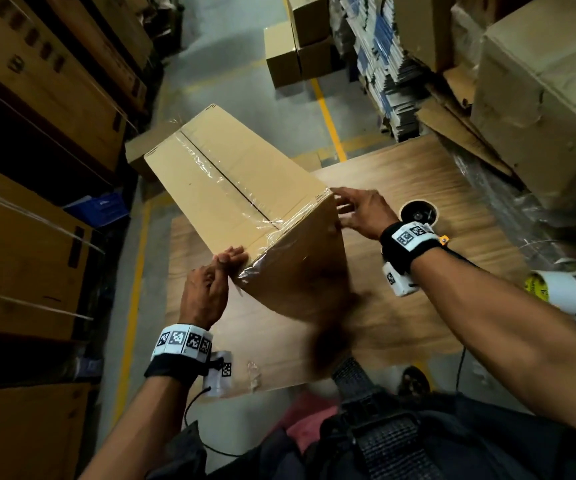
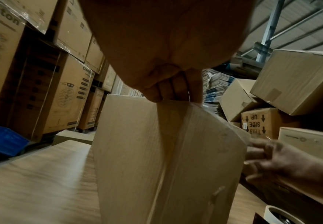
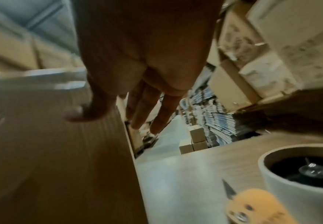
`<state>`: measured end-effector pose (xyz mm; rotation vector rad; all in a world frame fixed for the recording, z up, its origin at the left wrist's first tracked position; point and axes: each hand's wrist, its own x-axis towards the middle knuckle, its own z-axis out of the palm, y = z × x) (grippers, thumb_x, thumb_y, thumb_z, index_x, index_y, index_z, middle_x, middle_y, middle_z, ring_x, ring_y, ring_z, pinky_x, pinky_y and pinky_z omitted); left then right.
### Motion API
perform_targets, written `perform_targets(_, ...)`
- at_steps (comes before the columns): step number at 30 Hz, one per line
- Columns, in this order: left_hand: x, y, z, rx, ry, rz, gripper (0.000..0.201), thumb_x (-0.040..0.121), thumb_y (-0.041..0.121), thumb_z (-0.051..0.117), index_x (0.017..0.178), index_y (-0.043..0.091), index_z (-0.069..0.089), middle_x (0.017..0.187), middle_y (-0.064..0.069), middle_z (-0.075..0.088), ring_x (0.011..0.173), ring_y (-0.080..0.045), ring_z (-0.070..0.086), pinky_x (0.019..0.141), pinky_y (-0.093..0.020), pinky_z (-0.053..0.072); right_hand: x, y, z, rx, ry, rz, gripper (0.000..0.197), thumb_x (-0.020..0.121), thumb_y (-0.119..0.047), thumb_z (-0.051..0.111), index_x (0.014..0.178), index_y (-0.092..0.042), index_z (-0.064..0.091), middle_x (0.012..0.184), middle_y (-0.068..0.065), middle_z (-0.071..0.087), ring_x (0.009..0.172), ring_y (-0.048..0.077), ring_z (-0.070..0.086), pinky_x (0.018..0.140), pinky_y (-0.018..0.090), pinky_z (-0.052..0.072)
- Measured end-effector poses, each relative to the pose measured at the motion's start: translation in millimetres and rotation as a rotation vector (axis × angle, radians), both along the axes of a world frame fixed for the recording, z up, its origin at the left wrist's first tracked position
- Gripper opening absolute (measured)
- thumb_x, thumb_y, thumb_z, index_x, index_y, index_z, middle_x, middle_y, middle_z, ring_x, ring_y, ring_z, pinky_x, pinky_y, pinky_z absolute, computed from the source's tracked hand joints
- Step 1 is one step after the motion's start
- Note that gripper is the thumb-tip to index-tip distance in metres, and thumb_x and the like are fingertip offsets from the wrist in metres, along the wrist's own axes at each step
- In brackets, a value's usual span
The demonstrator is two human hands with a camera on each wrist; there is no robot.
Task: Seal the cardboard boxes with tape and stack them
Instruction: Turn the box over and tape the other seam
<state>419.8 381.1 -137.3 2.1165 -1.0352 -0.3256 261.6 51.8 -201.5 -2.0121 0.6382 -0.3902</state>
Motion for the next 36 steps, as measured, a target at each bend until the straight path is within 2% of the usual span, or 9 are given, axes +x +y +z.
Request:
perform_targets(4, 17, 6, 5, -0.019, -0.008, -0.011, 0.052, 0.104, 0.059, 0.046, 0.126, 0.023, 0.075, 0.131, 0.008, 0.07, 0.131, 0.0, 0.058, 0.114, -0.031, 0.047, 4, 20, -1, -0.31, 0.045, 0.065, 0.117, 0.072, -0.084, 0.065, 0.163, -0.04, 0.006, 0.172, 0.001, 0.016, 0.154, 0.022, 0.029, 0.119, 0.048, 0.037)
perform_targets(7, 29, 13, 12, 0.059, -0.104, -0.09, 0.028, 0.104, 0.021, 0.062, 0.13, 0.022, 0.073, 0.132, 0.005, 0.069, 0.135, 0.0, 0.054, 0.119, -0.031, 0.042, 27, 41, 11, -0.517, -0.068, 0.12, 0.083, 0.091, -0.071, 0.05, 0.162, -0.033, 0.028, 0.173, 0.007, 0.005, 0.157, 0.029, 0.019, 0.122, 0.051, 0.031)
perform_targets(11, 43, 15, 22, 0.345, -0.215, -0.251, 0.077, 0.084, -0.019, 0.052, 0.144, 0.028, 0.062, 0.15, 0.016, 0.051, 0.143, 0.007, 0.038, 0.121, -0.019, 0.031, 36, 48, 4, -0.598, -0.049, 0.112, 0.062, 0.094, -0.062, 0.047, 0.146, -0.028, 0.057, 0.169, 0.008, 0.026, 0.156, 0.033, 0.022, 0.116, 0.06, 0.034)
perform_targets(16, 51, 13, 12, 0.397, -0.338, -0.275, 0.081, 0.073, 0.019, 0.094, 0.145, 0.032, 0.06, 0.145, 0.012, 0.058, 0.135, -0.009, 0.056, 0.113, -0.041, 0.049, 22, 41, 4, -0.79, 0.074, 0.191, 0.094, 0.077, -0.044, 0.086, 0.157, -0.037, 0.037, 0.173, 0.003, 0.011, 0.159, 0.027, 0.004, 0.124, 0.059, 0.014)
perform_targets(20, 49, 11, 7, 0.289, -0.418, -0.211, 0.07, 0.07, 0.036, 0.095, 0.134, 0.038, 0.068, 0.134, 0.017, 0.066, 0.123, -0.005, 0.065, 0.103, -0.038, 0.057, 25, 57, 20, -0.906, 0.241, 0.165, 0.113, 0.074, -0.095, 0.046, 0.162, -0.037, 0.003, 0.171, 0.004, -0.019, 0.156, 0.025, -0.024, 0.119, 0.06, -0.022)
perform_targets(27, 51, 11, 9, 0.317, -0.412, -0.218, 0.065, 0.074, 0.043, 0.092, 0.134, 0.04, 0.068, 0.135, 0.012, 0.067, 0.117, -0.015, 0.071, 0.096, -0.038, 0.058, 59, 123, 22, -1.01, 0.151, 0.269, 0.086, 0.095, -0.079, 0.019, 0.162, -0.027, 0.028, 0.173, 0.008, 0.01, 0.16, 0.025, 0.0, 0.122, 0.067, -0.002)
perform_targets(30, 49, 15, 11, 0.29, -0.434, -0.229, 0.064, 0.076, 0.045, 0.091, 0.135, 0.039, 0.068, 0.138, 0.011, 0.065, 0.117, -0.014, 0.07, 0.096, -0.036, 0.057, 57, 127, 12, -1.032, 0.104, 0.266, 0.078, 0.097, -0.074, 0.034, 0.159, -0.027, 0.034, 0.17, 0.007, 0.022, 0.159, 0.026, 0.011, 0.122, 0.065, 0.006)
perform_targets(33, 45, 20, 8, 0.255, -0.478, -0.259, 0.063, 0.078, 0.046, 0.087, 0.136, 0.033, 0.068, 0.141, 0.009, 0.064, 0.128, -0.009, 0.063, 0.1, -0.037, 0.056, 52, 121, 15, -1.059, 0.172, 0.342, 0.1, 0.081, -0.067, 0.071, 0.161, -0.032, 0.023, 0.173, 0.005, 0.011, 0.16, 0.023, -0.002, 0.123, 0.063, 0.006)
perform_targets(36, 45, 24, -1, 0.226, -0.461, -0.265, 0.064, 0.08, 0.046, 0.082, 0.139, 0.032, 0.065, 0.145, 0.009, 0.061, 0.134, -0.009, 0.058, 0.098, -0.041, 0.058, 52, 127, 26, -0.999, 0.278, 0.342, 0.104, 0.081, -0.094, 0.036, 0.163, -0.038, 0.007, 0.172, -0.001, -0.007, 0.157, 0.019, -0.02, 0.123, 0.06, -0.01)
